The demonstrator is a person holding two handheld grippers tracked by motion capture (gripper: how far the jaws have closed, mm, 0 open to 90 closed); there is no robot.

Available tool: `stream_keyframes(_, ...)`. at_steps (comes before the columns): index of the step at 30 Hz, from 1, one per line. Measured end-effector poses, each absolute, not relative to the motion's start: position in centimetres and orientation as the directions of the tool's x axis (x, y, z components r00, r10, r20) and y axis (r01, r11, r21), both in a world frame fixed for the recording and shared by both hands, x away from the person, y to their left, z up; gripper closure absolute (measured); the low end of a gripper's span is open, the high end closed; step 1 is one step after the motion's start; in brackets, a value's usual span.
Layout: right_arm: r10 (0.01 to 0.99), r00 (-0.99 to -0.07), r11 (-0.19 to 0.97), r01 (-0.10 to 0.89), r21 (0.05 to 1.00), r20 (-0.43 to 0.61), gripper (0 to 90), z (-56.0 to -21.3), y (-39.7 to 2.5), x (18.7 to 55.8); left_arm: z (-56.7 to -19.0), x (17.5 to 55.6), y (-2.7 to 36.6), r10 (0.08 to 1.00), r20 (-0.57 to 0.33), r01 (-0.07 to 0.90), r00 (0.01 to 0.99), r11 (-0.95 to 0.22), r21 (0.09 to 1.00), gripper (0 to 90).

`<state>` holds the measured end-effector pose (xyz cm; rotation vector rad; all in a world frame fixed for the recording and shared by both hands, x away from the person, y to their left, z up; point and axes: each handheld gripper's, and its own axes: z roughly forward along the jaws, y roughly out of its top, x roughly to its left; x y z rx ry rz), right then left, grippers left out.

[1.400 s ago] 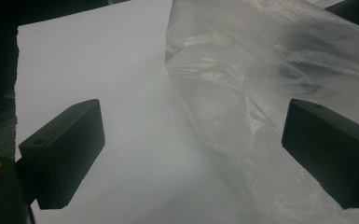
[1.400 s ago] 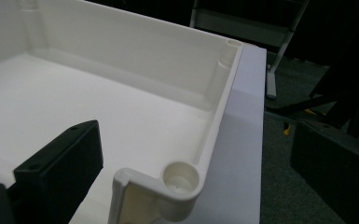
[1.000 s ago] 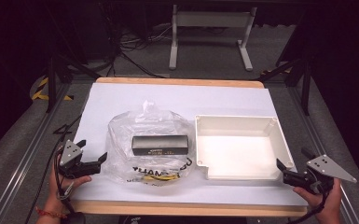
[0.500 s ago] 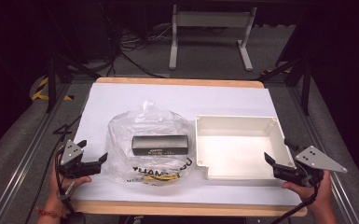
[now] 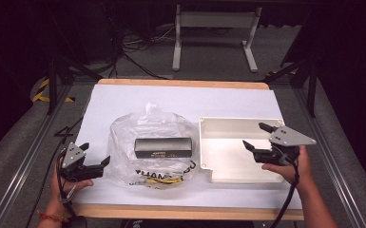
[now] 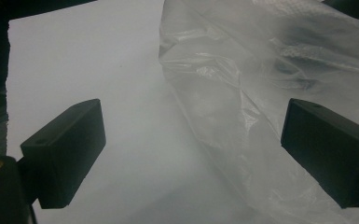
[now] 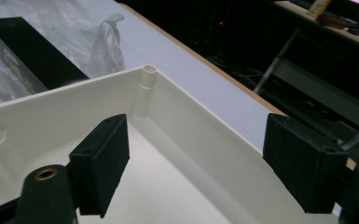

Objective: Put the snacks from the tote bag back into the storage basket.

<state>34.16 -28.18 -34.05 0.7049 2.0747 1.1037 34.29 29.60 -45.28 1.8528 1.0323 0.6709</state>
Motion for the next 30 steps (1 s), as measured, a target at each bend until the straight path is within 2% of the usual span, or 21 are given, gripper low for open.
stream_keyframes(11,0.609,-0.747,0.557,0.162,0.815,-0.268,23.2,-34.4,-23.8,38.4,-45.3,34.2,29.4,0.848,0.040,0.371,0.528,-0.273,0.888,7.3)
stream_keyframes(19,0.552,-0.795,0.588,0.158,0.794,-0.250,23.5,-34.5,-22.0,39.6,-45.3,33.7,29.6,0.851,0.041,0.369,0.524,-0.270,0.889,7.2)
stream_keyframes(21,0.510,-0.823,0.612,0.145,0.777,-0.248,23.5,-34.4,-20.6,40.3,-45.2,33.8,29.6,0.850,0.042,0.367,0.526,-0.271,0.890,7.3)
stream_keyframes(30,0.431,-0.874,0.651,0.131,0.747,-0.223,23.4,-34.3,-17.4,41.6,-45.4,33.8,29.6,0.843,0.032,0.375,0.537,-0.272,0.886,7.2)
